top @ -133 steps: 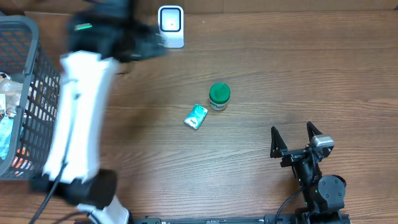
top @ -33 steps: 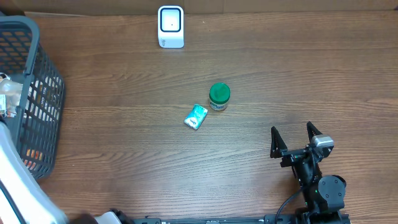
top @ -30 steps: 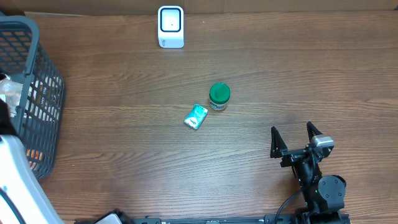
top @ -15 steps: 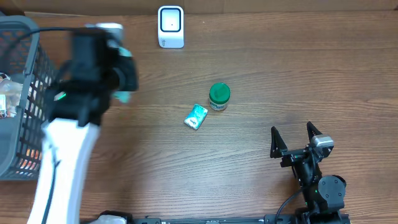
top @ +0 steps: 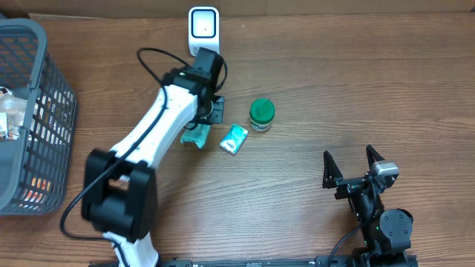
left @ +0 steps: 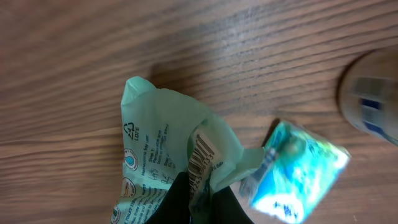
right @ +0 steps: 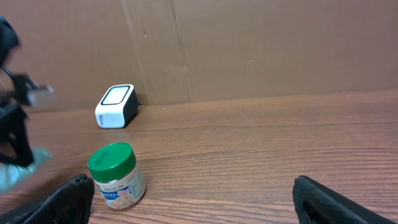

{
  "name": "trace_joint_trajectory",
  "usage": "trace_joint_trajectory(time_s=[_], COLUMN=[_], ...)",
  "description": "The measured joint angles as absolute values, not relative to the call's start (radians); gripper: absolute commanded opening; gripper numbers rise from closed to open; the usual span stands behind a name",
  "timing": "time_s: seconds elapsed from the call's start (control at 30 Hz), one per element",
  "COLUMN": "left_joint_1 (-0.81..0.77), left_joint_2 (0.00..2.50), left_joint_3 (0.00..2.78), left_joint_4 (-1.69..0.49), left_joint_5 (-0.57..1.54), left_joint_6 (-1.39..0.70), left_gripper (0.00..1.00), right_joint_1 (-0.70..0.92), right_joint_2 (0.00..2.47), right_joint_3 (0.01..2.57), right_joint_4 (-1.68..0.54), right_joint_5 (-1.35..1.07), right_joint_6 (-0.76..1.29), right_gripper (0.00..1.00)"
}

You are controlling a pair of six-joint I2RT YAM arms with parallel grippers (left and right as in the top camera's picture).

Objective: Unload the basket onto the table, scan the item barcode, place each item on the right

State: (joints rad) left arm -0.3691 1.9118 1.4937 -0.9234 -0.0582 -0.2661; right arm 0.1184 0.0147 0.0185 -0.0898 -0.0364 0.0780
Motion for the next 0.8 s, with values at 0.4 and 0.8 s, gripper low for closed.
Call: trace_joint_trajectory(time_s=[0.4, 0.8], left_joint_1=[-0.374, -0.287], left_joint_2=[1.973, 1.845], left_joint_3=[1.506, 1.924], left_joint_4=[-0.895, -1.225], left_joint_5=[-0.025, -0.012], left_joint_6=[-0.338, -0.332], left_gripper=[0.99, 0.99], right_joint_1=[0.118, 0.118], right_joint_2=[0.015, 0.015], right_joint_3=[0.019, 0.019], right_joint_4=[-0.089, -0.089], right_joint_5=[-0.036, -0.036], right_joint_6=[0.078, 0.078], right_gripper=[1.00, 1.00])
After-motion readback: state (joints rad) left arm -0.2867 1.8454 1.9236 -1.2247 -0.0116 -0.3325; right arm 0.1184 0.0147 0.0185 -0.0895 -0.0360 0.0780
